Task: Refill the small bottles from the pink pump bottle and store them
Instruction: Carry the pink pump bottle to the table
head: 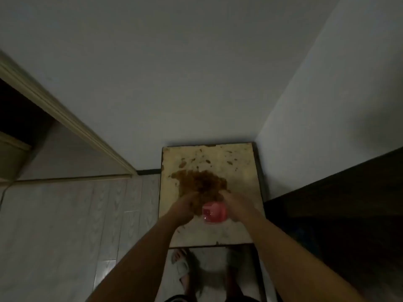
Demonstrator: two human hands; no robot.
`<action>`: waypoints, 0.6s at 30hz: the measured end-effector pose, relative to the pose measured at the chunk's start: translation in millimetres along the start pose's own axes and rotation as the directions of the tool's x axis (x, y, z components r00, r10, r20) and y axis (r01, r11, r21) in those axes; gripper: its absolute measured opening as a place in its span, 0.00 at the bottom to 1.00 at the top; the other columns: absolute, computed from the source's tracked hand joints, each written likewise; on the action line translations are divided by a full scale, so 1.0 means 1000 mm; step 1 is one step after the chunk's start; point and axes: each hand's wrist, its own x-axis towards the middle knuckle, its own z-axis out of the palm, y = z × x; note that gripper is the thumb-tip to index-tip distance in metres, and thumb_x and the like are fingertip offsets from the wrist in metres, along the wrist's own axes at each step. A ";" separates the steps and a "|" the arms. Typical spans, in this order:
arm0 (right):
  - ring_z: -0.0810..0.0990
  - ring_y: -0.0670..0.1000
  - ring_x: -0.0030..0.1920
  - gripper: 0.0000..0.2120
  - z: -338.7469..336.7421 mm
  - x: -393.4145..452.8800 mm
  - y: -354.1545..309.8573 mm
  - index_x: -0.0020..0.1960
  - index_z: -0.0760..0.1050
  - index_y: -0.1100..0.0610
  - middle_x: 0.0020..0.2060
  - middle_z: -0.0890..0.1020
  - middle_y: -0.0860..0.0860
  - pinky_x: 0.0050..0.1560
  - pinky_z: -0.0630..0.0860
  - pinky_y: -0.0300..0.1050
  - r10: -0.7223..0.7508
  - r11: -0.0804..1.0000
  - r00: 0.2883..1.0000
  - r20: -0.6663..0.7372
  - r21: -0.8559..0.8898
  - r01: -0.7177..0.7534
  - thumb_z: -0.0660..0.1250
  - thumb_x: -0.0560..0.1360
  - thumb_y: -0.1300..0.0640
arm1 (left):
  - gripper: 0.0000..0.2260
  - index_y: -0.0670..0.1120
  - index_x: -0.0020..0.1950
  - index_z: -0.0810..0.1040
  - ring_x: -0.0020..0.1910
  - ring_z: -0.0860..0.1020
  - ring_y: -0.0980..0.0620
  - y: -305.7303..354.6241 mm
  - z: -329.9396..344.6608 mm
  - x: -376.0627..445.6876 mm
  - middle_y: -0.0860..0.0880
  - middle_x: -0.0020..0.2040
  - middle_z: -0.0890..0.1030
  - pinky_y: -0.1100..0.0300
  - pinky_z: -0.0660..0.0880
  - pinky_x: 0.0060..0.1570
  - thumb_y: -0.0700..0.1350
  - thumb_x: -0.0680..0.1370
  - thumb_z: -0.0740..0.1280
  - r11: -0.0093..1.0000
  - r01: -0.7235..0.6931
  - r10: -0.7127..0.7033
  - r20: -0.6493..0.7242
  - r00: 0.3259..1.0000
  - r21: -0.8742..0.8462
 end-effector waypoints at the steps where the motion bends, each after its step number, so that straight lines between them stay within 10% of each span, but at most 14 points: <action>1: 0.72 0.54 0.64 0.18 0.008 0.003 0.005 0.70 0.66 0.53 0.66 0.73 0.52 0.39 0.68 0.19 -0.006 1.000 0.999 0.048 -0.030 0.007 0.55 0.80 0.55 | 0.29 0.48 0.72 0.65 0.67 0.70 0.46 -0.004 0.010 0.005 0.44 0.68 0.71 0.58 0.71 0.59 0.31 0.73 0.66 1.000 0.015 -0.015 0.010 1.000 0.016; 3: 0.70 0.56 0.66 0.25 0.024 -0.002 0.008 0.74 0.57 0.55 0.69 0.68 0.53 0.40 0.70 0.20 0.008 1.000 0.990 0.144 -0.013 -0.006 0.58 0.79 0.60 | 0.36 0.48 0.74 0.61 0.68 0.69 0.46 -0.012 0.029 0.014 0.45 0.70 0.69 0.57 0.71 0.60 0.31 0.70 0.69 0.998 0.056 -0.056 0.036 0.998 -0.005; 7: 0.70 0.57 0.66 0.39 0.056 0.002 0.025 0.76 0.46 0.44 0.72 0.63 0.54 0.60 0.74 0.51 0.028 0.982 0.997 0.071 -0.187 -0.014 0.65 0.74 0.59 | 0.39 0.46 0.75 0.60 0.65 0.71 0.44 -0.025 0.066 0.034 0.44 0.67 0.73 0.54 0.70 0.62 0.35 0.68 0.73 0.994 0.094 -0.092 0.040 0.995 -0.053; 18: 0.78 0.55 0.53 0.33 0.064 0.018 0.034 0.70 0.59 0.50 0.58 0.76 0.52 0.49 0.77 0.50 -0.117 0.971 0.990 -0.081 -0.220 0.096 0.69 0.69 0.56 | 0.28 0.45 0.62 0.69 0.50 0.77 0.47 -0.026 0.083 0.051 0.47 0.56 0.79 0.63 0.73 0.40 0.38 0.66 0.76 0.989 0.097 -0.109 -0.118 0.987 -0.108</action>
